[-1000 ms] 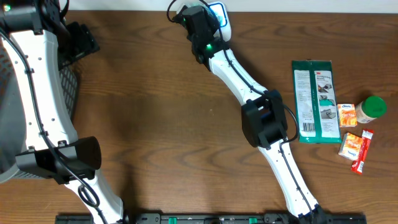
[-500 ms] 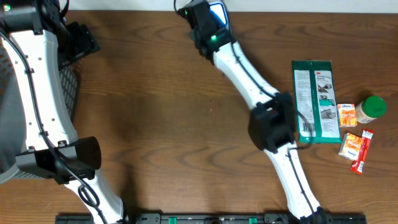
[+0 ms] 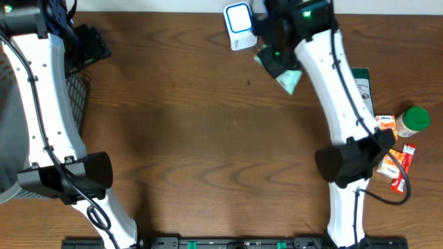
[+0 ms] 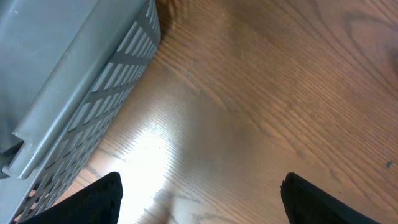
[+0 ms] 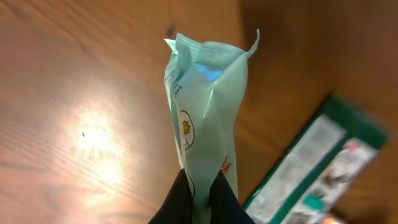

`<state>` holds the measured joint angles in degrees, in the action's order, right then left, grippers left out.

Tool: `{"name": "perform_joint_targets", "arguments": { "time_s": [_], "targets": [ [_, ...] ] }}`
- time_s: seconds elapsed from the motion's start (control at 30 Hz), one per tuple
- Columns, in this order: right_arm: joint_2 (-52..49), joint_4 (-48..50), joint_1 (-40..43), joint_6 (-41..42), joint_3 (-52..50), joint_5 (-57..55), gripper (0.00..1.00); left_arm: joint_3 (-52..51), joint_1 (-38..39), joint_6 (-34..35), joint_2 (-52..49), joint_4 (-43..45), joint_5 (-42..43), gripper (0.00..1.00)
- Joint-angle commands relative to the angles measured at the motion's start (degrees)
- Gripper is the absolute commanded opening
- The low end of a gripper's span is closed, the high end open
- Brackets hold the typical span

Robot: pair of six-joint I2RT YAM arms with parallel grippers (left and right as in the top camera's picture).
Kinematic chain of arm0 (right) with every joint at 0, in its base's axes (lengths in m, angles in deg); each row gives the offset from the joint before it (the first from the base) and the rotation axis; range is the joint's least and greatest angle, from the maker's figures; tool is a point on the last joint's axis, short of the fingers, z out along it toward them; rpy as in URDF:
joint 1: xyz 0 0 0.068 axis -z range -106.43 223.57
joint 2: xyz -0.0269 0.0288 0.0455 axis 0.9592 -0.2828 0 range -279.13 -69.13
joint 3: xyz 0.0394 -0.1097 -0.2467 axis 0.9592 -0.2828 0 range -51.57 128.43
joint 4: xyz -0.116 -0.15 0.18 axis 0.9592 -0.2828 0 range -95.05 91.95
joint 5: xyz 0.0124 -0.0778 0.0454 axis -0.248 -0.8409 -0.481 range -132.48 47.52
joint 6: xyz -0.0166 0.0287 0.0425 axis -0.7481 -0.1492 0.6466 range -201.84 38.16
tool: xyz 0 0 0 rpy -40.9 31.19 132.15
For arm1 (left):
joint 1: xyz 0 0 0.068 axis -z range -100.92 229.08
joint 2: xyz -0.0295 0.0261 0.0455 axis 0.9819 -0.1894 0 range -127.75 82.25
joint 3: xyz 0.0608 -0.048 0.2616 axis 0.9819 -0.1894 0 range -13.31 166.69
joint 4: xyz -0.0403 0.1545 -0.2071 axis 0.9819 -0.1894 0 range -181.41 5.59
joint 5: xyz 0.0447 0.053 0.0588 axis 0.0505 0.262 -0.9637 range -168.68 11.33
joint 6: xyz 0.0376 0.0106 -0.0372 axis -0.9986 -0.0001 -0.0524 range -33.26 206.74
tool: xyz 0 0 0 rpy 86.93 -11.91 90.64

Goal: Scan the item barcode
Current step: 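Swing the wipe pack right onto the glove package at the edge, then lower the wipe pack and open the right gripper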

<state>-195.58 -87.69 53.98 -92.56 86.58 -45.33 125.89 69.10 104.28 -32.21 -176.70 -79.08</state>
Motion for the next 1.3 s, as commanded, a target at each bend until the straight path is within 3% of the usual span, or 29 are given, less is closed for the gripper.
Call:
{"name": "perform_joint_targets", "arguments": {
  "time_s": [0.0,0.43,0.47,0.5,0.53,0.67,1.27],
  "targets": [
    [-1.73,0.20,5.14,2.05,-5.79,6.99,0.01,0.24,-0.24,-0.79,-0.42,-3.23,-0.72,0.82],
    [-1.73,17.29,23.06,5.57,-30.88,7.02,0.01,0.24,-0.24,-0.79,-0.42,-3.23,-0.72,0.82],
    [-1.73,18.40,24.09,5.57,-31.91,7.04,0.05,0.24,-0.24,-0.79,-0.42,-3.23,-0.72,0.82],
    [-1.73,18.93,24.90,5.57,-32.46,7.04,0.23,0.24,-0.24,-0.79,-0.42,-3.23,-0.72,0.82],
    [-1.75,19.23,25.64,5.55,-32.79,7.04,0.48,0.24,-0.24,-0.79,-0.42,-3.23,-0.72,0.82],
    [-1.70,19.63,27.45,5.55,-32.81,7.04,0.98,0.24,-0.24,-0.79,-0.42,-3.23,-0.72,0.83],
    [-1.68,19.45,27.43,5.55,-29.97,6.99,0.99,0.24,-0.24,-0.79,-0.42,-3.23,-0.72,0.82]
  ]
}}
